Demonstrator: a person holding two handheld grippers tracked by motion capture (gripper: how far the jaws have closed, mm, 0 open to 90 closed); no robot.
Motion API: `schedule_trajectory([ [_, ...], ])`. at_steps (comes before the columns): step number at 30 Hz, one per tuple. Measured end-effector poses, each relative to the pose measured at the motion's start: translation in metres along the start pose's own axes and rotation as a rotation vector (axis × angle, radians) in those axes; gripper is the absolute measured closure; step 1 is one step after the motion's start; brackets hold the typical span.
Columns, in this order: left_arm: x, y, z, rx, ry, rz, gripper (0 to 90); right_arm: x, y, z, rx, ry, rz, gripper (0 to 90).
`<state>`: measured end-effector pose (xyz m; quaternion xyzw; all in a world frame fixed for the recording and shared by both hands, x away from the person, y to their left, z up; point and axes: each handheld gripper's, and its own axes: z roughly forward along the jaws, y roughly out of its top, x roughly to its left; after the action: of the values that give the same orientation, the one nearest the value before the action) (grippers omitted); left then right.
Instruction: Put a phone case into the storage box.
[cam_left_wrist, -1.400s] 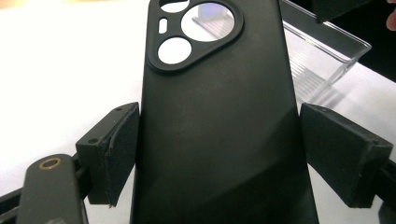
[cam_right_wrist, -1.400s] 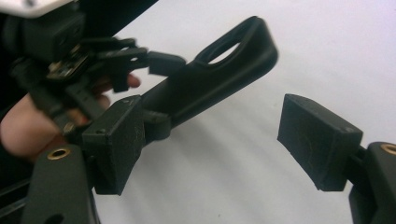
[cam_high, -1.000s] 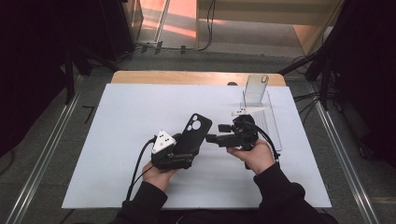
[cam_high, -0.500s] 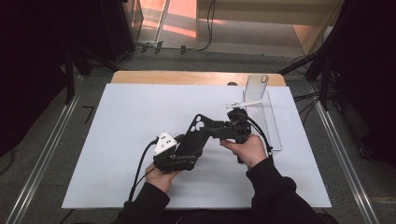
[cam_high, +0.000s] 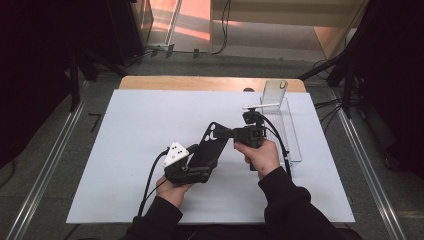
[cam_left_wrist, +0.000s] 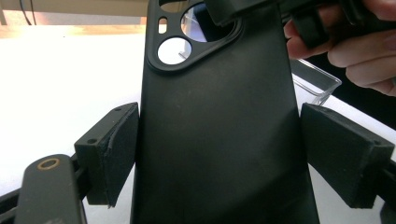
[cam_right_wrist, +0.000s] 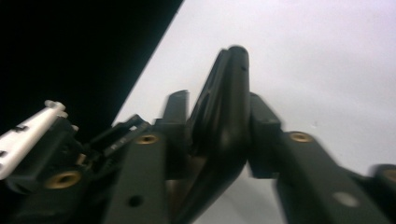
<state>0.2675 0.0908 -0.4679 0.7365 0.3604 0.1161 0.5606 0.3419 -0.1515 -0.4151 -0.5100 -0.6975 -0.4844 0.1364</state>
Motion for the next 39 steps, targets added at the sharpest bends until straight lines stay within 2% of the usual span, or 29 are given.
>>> schedule_trajectory([
  [10, -0.004, 0.002, 0.0, -0.011, -0.014, 0.021, 13.7, 0.008, 0.001, -0.007, -0.012, 0.073, 0.026, 75.8],
  [12, -0.004, 0.004, 0.0, -0.002, -0.021, 0.026, 13.3, 0.009, 0.001, -0.008, -0.011, 0.09, 0.029, 76.2],
  [16, -0.005, 0.011, 0.0, 0.048, -0.031, -0.002, 12.5, 0.015, 0.002, -0.011, -0.007, 0.106, 0.016, 76.9],
  [18, -0.006, 0.013, 0.0, 0.054, -0.039, -0.009, 10.1, 0.019, 0.002, -0.013, -0.013, 0.111, 0.004, 77.8],
  [21, -0.006, 0.017, 0.0, 0.087, -0.049, -0.011, 8.8, 0.024, 0.003, -0.016, -0.018, 0.064, -0.035, 78.1],
  [22, -0.006, 0.018, 0.0, 0.093, -0.042, -0.012, 8.8, 0.024, 0.003, -0.017, -0.019, 0.067, -0.041, 78.1],
  [23, -0.005, 0.019, -0.001, 0.107, -0.057, -0.018, 8.8, 0.024, 0.003, -0.018, -0.021, 0.067, -0.045, 78.1],
  [26, -0.003, 0.022, -0.001, 0.137, -0.057, -0.029, 9.0, 0.027, 0.002, -0.019, -0.023, 0.032, -0.079, 78.2],
  [32, 0.003, 0.032, -0.003, 0.185, -0.066, -0.044, 9.0, 0.034, 0.0, -0.021, -0.025, -0.02, -0.17, 78.1],
  [37, 0.009, 0.04, -0.007, 0.212, -0.097, -0.055, 9.0, 0.04, -0.002, -0.021, -0.029, -0.042, -0.252, 78.1],
  [39, 0.011, 0.042, -0.008, 0.228, -0.096, -0.05, 9.0, 0.041, -0.003, -0.022, -0.024, -0.052, -0.276, 78.1],
])
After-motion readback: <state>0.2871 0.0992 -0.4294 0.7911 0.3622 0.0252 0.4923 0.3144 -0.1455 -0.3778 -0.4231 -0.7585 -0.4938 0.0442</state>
